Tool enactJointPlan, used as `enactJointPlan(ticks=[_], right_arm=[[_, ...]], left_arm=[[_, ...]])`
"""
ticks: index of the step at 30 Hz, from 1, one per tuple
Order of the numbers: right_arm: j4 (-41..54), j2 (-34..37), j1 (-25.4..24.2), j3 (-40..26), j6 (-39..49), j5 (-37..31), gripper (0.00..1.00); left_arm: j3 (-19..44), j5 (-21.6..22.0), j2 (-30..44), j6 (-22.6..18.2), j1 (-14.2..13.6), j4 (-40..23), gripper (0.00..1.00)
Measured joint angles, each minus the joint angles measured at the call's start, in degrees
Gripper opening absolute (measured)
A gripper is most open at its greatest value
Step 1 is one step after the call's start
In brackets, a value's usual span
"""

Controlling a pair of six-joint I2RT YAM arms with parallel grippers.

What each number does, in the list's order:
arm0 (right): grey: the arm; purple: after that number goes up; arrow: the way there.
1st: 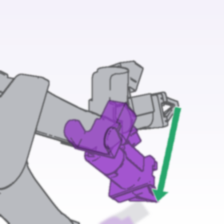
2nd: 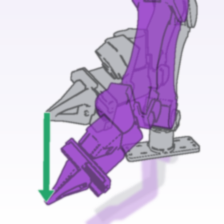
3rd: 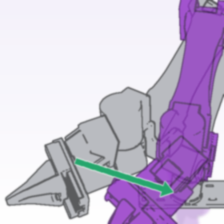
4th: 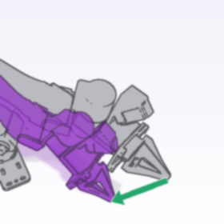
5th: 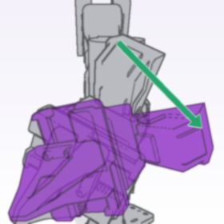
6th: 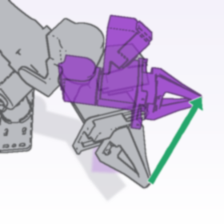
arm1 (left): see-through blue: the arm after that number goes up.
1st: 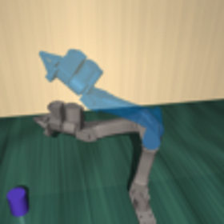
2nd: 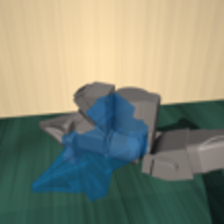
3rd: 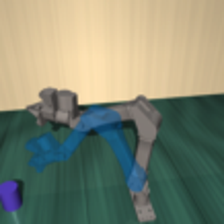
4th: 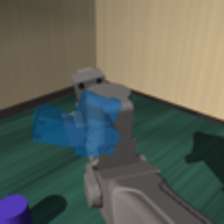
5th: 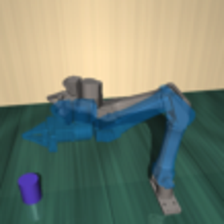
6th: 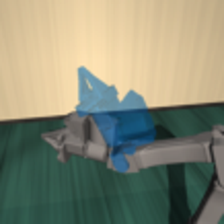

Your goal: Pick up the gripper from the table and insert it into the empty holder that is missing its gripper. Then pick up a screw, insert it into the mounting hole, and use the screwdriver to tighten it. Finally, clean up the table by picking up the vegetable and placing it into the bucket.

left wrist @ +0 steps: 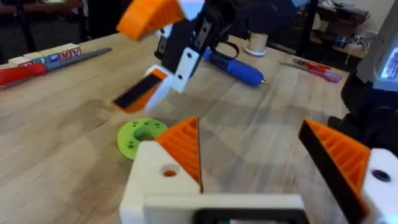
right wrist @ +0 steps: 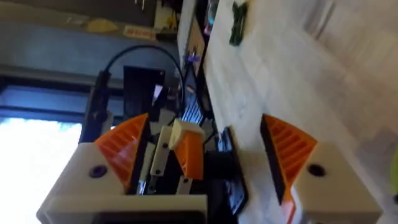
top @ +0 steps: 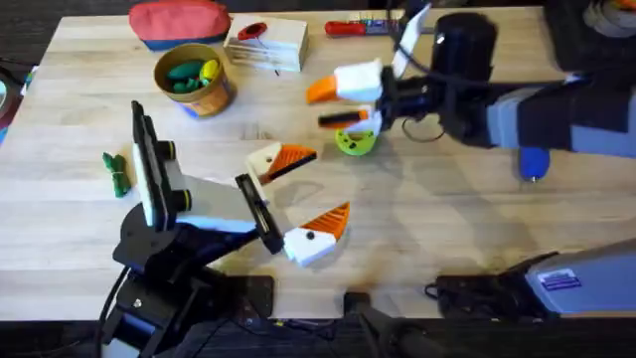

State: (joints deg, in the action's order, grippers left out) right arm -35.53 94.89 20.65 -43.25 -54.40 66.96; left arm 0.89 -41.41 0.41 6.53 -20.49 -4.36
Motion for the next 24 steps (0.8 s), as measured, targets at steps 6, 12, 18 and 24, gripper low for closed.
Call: enactJointPlan(ticks=[6,12,18,24], right_arm=[[2.9,0.0,-9.0,-6.4,7.4,-3.1,0.992],[15.5,0.0,-15.7,-11.3,17.6,-9.1,0.992],[39.0,-0.5,-18.0,-16.8,33.0,-16.8,0.993],[58.2,-4.1,-14.8,-19.8,48.7,-30.8,0.992]], left_arm=[[0.0,0.0,0.0,0.0,0.0,0.0,0.977],[0.0,-0.2,0.0,0.0,0.0,0.0,0.977],[0.0,-0.4,0.0,0.0,0.0,0.0,0.977],[0.0,-0.6,0.0,0.0,0.0,0.0,0.978]])
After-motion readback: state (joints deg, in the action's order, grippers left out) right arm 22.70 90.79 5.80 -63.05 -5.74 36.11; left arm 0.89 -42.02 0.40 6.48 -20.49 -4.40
